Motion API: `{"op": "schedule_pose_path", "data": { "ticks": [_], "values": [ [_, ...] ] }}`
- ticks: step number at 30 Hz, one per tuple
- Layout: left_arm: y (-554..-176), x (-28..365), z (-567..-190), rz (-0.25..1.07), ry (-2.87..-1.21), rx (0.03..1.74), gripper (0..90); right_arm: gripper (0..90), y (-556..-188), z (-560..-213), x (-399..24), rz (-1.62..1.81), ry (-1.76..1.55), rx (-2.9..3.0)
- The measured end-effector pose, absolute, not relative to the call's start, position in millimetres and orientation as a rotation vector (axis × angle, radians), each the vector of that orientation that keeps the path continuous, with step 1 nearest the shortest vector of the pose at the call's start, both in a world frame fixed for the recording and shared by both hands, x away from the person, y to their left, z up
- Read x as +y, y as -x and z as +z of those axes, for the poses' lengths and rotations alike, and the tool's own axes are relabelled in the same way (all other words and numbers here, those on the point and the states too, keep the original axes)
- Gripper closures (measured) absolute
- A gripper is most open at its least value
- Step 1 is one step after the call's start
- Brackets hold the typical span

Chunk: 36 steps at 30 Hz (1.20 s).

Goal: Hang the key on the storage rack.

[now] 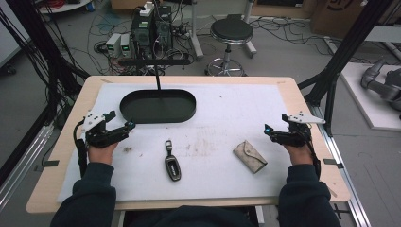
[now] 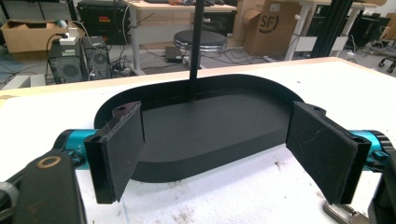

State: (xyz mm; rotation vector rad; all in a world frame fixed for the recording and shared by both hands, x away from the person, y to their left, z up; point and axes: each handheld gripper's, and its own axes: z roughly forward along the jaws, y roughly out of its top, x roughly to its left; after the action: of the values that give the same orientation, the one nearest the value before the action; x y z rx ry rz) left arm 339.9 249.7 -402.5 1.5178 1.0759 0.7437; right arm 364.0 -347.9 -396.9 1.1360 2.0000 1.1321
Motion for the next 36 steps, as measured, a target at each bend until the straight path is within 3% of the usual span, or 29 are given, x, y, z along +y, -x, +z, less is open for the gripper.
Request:
{"op": "schedule_pose_path", "data": {
  "ticks": [21, 28, 36],
  "values": [
    [-333.3, 240.8, -404.7, 0.717, -1.548, 1.086, 24.8, 16.4, -359.4, -395.0, -349.1, 1.127, -1.119, 1.998],
    [-330.7, 217.8, -409.9, 0.630, -1.648, 1.049, 32.0, 16.4, -359.3, -394.8, -342.9, 1.111, -1.118, 2.007],
    [-329.7, 186.8, -415.9, 0.542, -1.760, 1.003, 33.6, 16.4, -359.2, -396.2, -341.6, 1.099, -1.110, 2.019]
  ]
}}
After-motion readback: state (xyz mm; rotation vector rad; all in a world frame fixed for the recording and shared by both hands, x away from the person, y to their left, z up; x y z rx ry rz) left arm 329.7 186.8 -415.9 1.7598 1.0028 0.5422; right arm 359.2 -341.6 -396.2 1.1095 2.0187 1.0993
